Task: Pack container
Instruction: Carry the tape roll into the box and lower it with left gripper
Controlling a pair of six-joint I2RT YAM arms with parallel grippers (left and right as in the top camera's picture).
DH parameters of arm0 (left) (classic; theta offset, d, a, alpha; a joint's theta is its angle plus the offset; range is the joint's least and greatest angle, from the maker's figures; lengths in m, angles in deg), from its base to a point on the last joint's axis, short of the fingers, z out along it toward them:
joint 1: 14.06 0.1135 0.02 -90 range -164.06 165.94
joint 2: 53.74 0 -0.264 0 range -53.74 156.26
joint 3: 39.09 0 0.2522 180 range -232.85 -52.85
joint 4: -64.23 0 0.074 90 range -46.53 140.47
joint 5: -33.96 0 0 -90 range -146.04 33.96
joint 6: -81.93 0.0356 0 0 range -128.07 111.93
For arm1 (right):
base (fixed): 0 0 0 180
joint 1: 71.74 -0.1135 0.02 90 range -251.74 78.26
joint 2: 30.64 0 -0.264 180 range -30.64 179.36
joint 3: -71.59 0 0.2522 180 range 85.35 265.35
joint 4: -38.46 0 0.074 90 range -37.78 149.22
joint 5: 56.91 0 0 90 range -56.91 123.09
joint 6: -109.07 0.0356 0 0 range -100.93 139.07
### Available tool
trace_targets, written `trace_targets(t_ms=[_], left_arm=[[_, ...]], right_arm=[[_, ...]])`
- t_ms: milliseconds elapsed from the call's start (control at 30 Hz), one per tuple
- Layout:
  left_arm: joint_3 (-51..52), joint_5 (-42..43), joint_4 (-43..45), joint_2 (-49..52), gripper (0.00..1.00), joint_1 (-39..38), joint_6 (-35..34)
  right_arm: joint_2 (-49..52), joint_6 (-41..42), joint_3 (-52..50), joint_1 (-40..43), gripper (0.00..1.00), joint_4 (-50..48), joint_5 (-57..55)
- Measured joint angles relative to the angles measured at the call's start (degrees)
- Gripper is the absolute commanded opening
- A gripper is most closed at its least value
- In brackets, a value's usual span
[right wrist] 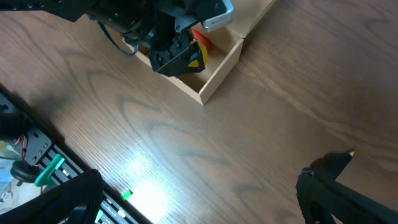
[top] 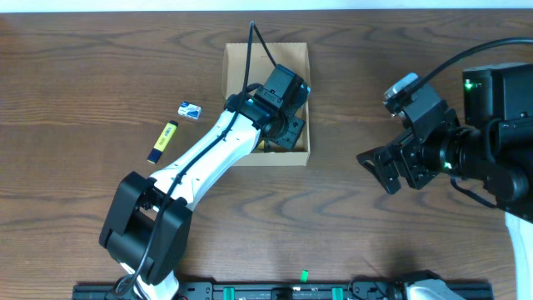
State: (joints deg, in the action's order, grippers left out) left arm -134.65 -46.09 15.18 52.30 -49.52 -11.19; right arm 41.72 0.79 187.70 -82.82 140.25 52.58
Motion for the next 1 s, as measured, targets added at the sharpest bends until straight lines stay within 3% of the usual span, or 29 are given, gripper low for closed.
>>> trace_targets(t_ms=[467,1000], left_arm=[[0.0,-1.8,3.7,0.5,0.06,1.6,-8.3],[0.0,-1.8,3.6,0.8,0.06,2.7,-9.6]], right_arm=[[0.0,0.0,0.0,0.0,0.99,0.0,0.0],[0.0,0.0,0.0,0.0,0.99,0.0,0.0]])
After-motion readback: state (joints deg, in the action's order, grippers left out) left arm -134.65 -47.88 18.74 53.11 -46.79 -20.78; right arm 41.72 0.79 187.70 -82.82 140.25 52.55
